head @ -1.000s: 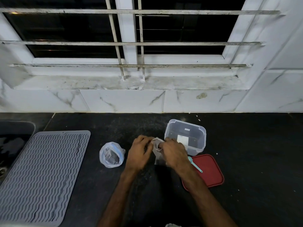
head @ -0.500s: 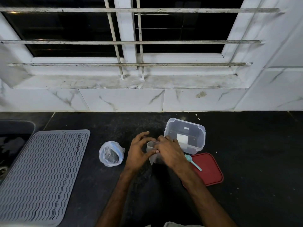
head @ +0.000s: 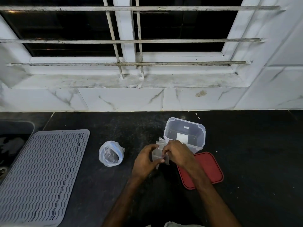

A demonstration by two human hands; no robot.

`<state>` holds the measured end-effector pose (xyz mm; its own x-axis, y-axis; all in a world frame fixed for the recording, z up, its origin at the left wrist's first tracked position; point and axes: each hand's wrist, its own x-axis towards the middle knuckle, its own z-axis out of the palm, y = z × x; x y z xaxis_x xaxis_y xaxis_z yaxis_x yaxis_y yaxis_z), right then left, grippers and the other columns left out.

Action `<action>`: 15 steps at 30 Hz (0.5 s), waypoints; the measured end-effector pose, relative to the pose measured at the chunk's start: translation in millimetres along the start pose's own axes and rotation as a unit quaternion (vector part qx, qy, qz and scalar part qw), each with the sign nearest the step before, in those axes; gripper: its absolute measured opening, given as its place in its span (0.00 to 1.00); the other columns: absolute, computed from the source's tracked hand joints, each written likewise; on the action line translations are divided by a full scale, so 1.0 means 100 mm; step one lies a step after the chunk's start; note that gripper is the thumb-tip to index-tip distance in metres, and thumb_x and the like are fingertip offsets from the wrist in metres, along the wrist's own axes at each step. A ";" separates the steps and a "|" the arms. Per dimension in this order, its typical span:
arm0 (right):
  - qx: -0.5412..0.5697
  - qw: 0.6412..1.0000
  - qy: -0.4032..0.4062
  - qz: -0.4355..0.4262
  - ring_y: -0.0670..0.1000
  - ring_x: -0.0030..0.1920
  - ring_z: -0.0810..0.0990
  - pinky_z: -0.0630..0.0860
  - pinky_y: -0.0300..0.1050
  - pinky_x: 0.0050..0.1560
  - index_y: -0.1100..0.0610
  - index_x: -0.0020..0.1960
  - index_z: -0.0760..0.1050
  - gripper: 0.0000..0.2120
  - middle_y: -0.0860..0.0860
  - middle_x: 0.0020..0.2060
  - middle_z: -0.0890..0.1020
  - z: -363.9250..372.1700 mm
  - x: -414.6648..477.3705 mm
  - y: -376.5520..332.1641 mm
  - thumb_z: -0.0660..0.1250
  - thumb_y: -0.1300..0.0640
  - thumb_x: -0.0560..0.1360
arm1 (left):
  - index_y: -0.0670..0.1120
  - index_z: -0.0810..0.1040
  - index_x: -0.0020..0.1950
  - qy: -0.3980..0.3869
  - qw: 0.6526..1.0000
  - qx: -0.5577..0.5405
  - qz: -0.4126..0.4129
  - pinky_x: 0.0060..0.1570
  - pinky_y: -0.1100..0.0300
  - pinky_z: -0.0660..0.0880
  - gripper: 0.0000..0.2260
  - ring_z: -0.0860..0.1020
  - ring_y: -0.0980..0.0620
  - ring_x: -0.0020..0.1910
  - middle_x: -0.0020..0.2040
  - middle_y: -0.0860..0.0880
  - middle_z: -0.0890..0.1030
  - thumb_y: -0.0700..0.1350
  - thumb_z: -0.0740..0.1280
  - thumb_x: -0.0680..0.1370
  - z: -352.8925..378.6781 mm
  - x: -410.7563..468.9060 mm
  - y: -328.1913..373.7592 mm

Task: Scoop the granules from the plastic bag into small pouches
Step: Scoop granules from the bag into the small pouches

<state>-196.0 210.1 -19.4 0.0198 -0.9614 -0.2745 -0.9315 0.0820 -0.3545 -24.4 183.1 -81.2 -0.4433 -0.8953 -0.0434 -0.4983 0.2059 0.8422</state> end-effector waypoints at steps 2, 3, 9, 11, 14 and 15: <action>-0.006 1.000 0.005 0.000 0.49 0.52 0.78 0.73 0.43 0.49 0.46 0.48 0.83 0.09 0.46 0.49 0.81 0.03 -0.01 0.06 0.70 0.58 0.71 | 0.56 0.73 0.66 -0.015 1.000 0.004 -0.007 0.51 0.78 0.68 0.30 0.73 0.71 0.55 0.59 0.64 0.74 0.56 0.78 0.66 0.06 -0.02 0.01; -0.003 1.000 0.006 0.001 0.49 0.51 0.79 0.73 0.42 0.48 0.46 0.47 0.83 0.10 0.46 0.49 0.82 0.05 0.00 0.09 0.69 0.59 0.71 | 0.56 0.72 0.67 -0.019 1.000 0.004 -0.009 0.52 0.78 0.68 0.31 0.73 0.72 0.54 0.58 0.65 0.74 0.56 0.78 0.66 0.08 -0.02 0.01; 0.014 0.999 0.033 -0.010 0.49 0.48 0.79 0.73 0.40 0.48 0.47 0.48 0.84 0.13 0.47 0.48 0.82 0.15 0.08 0.19 0.68 0.63 0.72 | 0.53 0.69 0.70 -0.025 0.998 0.042 -0.048 0.61 0.55 0.76 0.33 0.76 0.56 0.61 0.64 0.55 0.76 0.52 0.76 0.68 0.20 -0.02 -0.10; 0.019 0.998 0.048 -0.022 0.49 0.47 0.79 0.73 0.40 0.47 0.47 0.48 0.84 0.15 0.47 0.47 0.81 0.18 0.10 0.21 0.66 0.65 0.72 | 0.52 0.70 0.69 -0.027 0.997 0.040 -0.057 0.58 0.58 0.76 0.31 0.76 0.56 0.58 0.62 0.55 0.77 0.50 0.76 0.68 0.20 -0.02 -0.10; 0.029 0.995 0.079 -0.046 0.48 0.48 0.79 0.75 0.41 0.47 0.47 0.47 0.84 0.16 0.47 0.47 0.81 0.21 0.12 0.25 0.65 0.66 0.73 | 0.51 0.73 0.66 -0.028 0.997 0.036 -0.067 0.55 0.61 0.75 0.26 0.77 0.56 0.56 0.59 0.54 0.77 0.48 0.75 0.69 0.22 -0.04 -0.11; 0.030 0.995 0.085 -0.050 0.48 0.49 0.79 0.75 0.40 0.48 0.47 0.48 0.84 0.16 0.47 0.48 0.81 0.20 0.12 0.26 0.66 0.66 0.74 | 0.50 0.73 0.65 -0.026 0.996 0.034 -0.073 0.55 0.62 0.76 0.25 0.77 0.56 0.55 0.59 0.53 0.77 0.47 0.74 0.69 0.22 -0.05 -0.12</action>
<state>-212.8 205.8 -50.3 0.0454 -0.9957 -0.0812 -0.9046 -0.0065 -0.4262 -33.1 193.7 -103.1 -0.4000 -0.8962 -0.1917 -0.6086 0.1033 0.7867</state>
